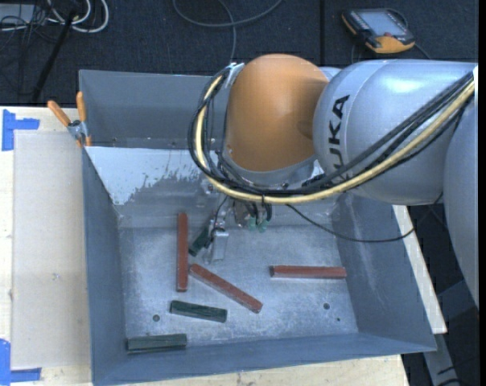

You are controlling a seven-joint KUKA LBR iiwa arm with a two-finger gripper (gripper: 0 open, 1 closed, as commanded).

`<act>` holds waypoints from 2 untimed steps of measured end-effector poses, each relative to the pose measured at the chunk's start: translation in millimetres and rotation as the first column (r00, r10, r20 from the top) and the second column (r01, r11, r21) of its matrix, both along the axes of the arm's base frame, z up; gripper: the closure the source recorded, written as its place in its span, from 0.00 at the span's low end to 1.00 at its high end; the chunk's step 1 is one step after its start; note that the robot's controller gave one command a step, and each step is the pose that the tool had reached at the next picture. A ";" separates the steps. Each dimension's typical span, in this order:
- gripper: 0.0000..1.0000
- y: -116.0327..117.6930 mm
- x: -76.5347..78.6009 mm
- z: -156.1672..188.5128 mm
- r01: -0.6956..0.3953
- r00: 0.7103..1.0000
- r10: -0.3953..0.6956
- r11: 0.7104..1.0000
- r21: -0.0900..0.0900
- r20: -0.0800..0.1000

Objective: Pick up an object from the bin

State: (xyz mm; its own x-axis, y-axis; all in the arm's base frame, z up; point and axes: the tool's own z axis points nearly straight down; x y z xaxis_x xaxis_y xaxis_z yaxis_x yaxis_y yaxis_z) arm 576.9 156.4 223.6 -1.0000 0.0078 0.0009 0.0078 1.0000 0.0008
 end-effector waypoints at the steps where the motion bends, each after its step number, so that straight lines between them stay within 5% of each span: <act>1: 0.00 0.0 0.0 0.0 0.000 1.000 0.000 1.000 0.000 0.000; 2: 0.00 -6.5 -6.7 -42.3 0.050 0.999 -0.050 0.999 0.002 0.006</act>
Offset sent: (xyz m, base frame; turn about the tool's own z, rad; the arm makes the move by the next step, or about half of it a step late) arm -0.0277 -0.0229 -0.1536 0.1905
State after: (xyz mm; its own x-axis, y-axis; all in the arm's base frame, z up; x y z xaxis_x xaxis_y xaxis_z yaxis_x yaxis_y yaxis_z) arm 570.2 150.0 181.3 -0.9983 0.0579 -0.0047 0.0579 0.9983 0.0024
